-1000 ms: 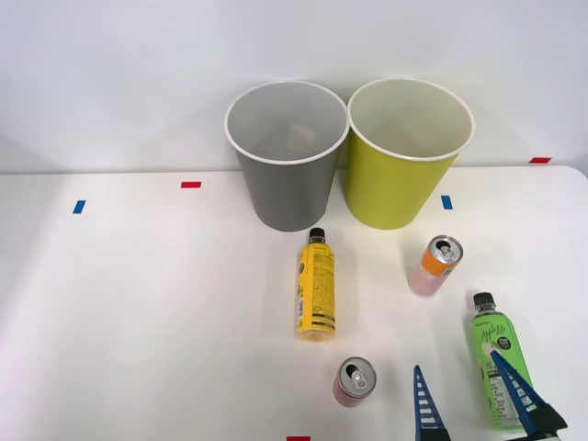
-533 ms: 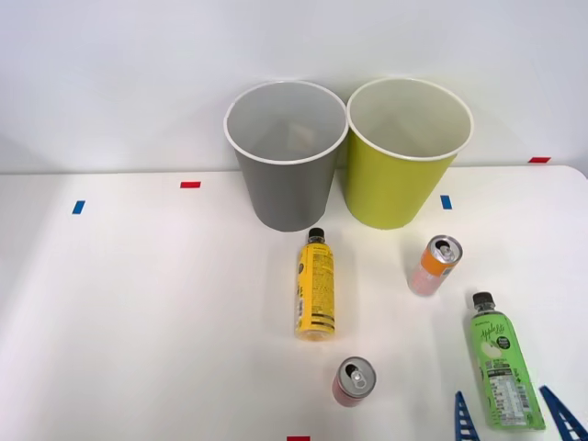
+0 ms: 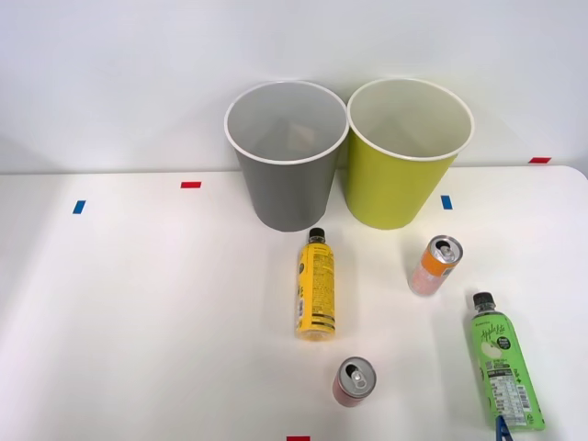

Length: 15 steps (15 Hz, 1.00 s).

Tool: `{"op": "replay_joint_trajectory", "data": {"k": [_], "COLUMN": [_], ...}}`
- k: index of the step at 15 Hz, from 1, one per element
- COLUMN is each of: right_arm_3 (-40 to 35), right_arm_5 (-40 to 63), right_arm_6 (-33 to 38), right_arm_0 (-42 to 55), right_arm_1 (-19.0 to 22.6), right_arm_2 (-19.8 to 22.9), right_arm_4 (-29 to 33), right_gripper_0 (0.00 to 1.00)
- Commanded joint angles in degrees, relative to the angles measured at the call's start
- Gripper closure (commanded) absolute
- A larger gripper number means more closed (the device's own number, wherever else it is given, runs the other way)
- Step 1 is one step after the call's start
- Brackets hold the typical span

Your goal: Put cans in the gray bin, plastic bottles in the light green bin

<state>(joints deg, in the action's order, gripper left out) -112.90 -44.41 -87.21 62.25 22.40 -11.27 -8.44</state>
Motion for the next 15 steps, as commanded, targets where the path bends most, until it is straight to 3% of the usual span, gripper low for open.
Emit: {"op": "replay_joint_trajectory", "data": {"k": [1, 6, 12, 15], "right_arm_3": [-7.51, -22.63, -33.53, -37.10], "right_arm_5": [10.22, 33.86, 65.50, 84.05], "right_arm_6": [0.02, -0.33, 0.20, 5.21], "right_arm_0": [1.47, 2.34, -2.75, -7.06], "right_arm_1": [0.19, 0.10, 0.10, 0.19], "right_arm_2": [0.37, 2.30, 9.86, 9.95], "right_arm_4": [-0.79, -7.38, -6.24, -0.97], "right_gripper_0": [0.00, 0.00, 0.00, 0.00]}}
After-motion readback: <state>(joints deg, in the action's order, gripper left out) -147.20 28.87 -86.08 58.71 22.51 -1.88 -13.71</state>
